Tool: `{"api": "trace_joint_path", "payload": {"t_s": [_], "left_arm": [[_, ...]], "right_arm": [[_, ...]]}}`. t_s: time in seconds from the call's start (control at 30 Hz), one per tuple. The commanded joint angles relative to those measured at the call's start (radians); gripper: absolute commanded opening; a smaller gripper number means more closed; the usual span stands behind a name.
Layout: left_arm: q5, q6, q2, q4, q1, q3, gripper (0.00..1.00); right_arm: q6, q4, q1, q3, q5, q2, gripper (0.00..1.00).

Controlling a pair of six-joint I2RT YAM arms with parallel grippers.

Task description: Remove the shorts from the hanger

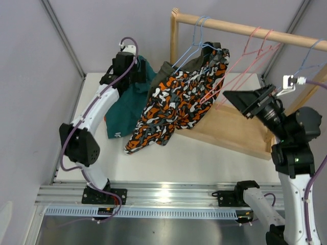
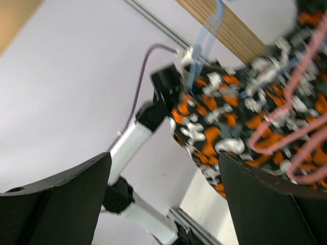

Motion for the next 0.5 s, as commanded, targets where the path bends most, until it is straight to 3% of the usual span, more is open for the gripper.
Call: {"api": "trace_joint_path", "payload": {"t_s": [0.0,0.23,0.27,0.47], "left_arm": [[0.069,-0.04,-0.264,0.066,-0.007,-0.064,0.99],[0.138,-0.025,-0.665,0.074,-0.01,-0.427,0.99],[0.144,-0.019,-0.71,0.079,-0.011,-0.532,0.99],[0.187,0.008,-0.972,0.125,-0.011,-0.818,0.99]], "right_arm": [[0.027,0.163,0.025,0.114,-0.025,0.094,0.93],[-0.081,0.172,0.232,0.321,0.124,0.355,0.92],[-0.097,0.172,0.249,0.355,0.141,0.412,0.92],[-0.197,0.147,0.31,0.476,0.257,0.61,0.89]]}}
